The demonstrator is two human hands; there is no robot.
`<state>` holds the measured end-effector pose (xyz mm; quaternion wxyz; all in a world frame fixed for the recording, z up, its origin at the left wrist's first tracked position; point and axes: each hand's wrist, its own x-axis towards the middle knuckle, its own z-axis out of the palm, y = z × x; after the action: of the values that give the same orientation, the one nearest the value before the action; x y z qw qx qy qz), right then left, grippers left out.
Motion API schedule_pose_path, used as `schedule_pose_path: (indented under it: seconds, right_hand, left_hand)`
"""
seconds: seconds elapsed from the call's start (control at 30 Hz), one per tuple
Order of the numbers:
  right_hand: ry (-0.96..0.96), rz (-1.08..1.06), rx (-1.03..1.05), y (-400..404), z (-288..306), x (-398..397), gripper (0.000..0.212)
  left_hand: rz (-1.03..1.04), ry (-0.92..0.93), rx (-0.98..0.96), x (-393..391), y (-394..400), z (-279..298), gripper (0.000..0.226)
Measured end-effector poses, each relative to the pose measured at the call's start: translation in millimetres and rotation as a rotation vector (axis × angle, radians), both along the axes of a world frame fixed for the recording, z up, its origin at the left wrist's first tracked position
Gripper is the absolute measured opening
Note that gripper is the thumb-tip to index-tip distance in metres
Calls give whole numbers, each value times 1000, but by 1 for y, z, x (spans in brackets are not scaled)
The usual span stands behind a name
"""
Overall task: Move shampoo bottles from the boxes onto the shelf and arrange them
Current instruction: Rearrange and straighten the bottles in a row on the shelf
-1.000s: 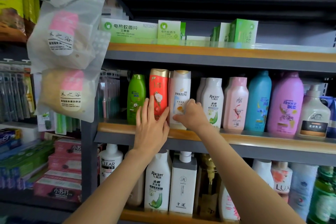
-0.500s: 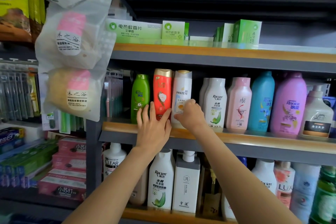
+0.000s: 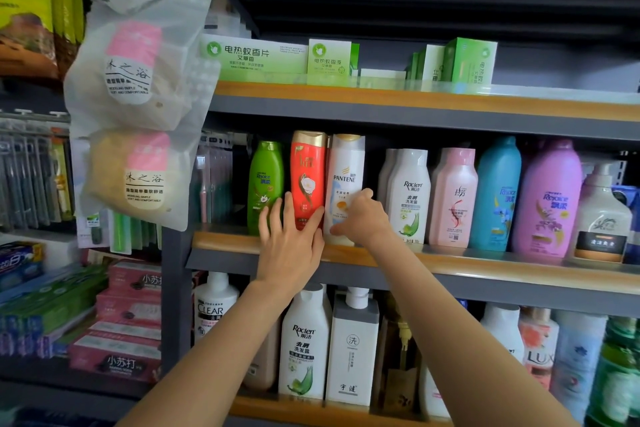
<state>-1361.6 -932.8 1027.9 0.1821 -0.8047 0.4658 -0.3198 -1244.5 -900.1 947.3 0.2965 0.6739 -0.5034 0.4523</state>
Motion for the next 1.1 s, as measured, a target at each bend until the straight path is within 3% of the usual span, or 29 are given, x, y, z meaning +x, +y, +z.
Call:
schedule_pose_path:
  seconds: [0.67, 0.83, 0.9, 1.0, 1.1]
  right_hand:
    - [230, -40, 10, -24, 3, 11, 73]
    - [163, -1, -4, -18, 4, 5, 72]
    - [16, -38, -146, -13, 11, -12, 59]
    - [-164, -168, -562, -15, 26, -44, 33]
    - [-49, -245, -685, -37, 41, -61, 41]
  left_hand:
    - [20, 0, 54, 1, 5, 3, 46]
    - [-56, 19, 20, -6, 10, 9, 45]
    - [-125, -2, -16, -12, 11, 15, 45]
    - [-210, -22, -15, -31, 4, 29, 45]
    - [-265, -15, 25, -59, -10, 36, 46]
